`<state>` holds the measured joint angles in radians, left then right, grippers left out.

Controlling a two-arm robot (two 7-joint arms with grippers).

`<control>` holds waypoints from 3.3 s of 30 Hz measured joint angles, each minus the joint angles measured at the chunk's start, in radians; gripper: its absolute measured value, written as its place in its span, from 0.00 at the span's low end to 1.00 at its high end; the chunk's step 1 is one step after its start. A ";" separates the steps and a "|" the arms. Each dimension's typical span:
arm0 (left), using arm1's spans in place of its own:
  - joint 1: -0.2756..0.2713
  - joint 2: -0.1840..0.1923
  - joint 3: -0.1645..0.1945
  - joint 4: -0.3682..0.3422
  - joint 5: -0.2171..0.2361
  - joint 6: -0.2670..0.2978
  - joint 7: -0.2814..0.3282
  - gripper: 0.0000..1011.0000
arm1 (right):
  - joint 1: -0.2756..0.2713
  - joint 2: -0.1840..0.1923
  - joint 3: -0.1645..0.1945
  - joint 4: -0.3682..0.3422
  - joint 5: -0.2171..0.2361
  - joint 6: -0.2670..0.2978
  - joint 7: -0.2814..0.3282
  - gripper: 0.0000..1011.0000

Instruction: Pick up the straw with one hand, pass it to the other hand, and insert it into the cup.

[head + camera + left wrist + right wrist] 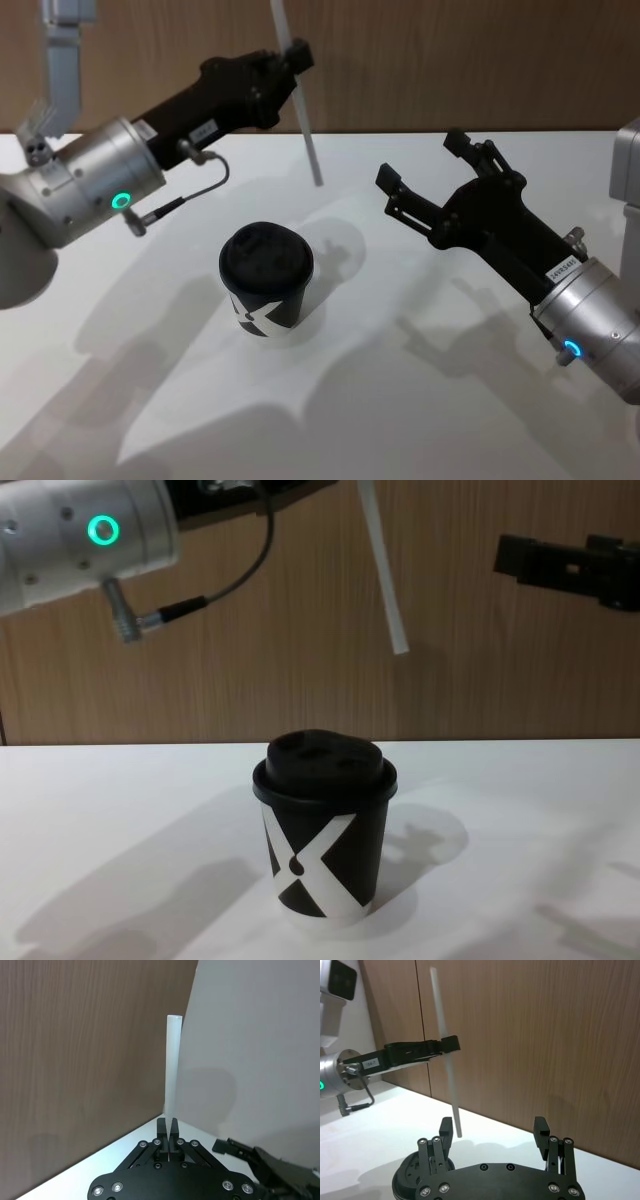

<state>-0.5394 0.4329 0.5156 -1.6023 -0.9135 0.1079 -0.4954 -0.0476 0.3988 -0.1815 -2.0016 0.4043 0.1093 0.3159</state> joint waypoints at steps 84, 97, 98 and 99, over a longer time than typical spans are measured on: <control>0.125 0.119 0.009 -0.079 0.069 -0.001 -0.019 0.01 | 0.000 0.000 0.000 0.000 0.000 0.000 0.000 0.99; 0.127 0.109 0.017 -0.076 0.110 -0.010 -0.011 0.26 | 0.000 0.000 0.000 0.000 0.000 0.000 0.000 0.99; 0.127 0.108 0.018 -0.076 0.113 -0.010 -0.010 0.26 | 0.000 0.000 0.000 0.000 0.000 0.000 0.000 0.99; 0.128 0.107 0.018 -0.075 0.116 -0.011 -0.009 0.30 | 0.000 0.000 0.000 0.000 0.000 0.000 0.000 0.99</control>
<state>-0.4111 0.5399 0.5337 -1.6775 -0.7972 0.0970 -0.5044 -0.0476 0.3989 -0.1815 -2.0017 0.4043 0.1093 0.3159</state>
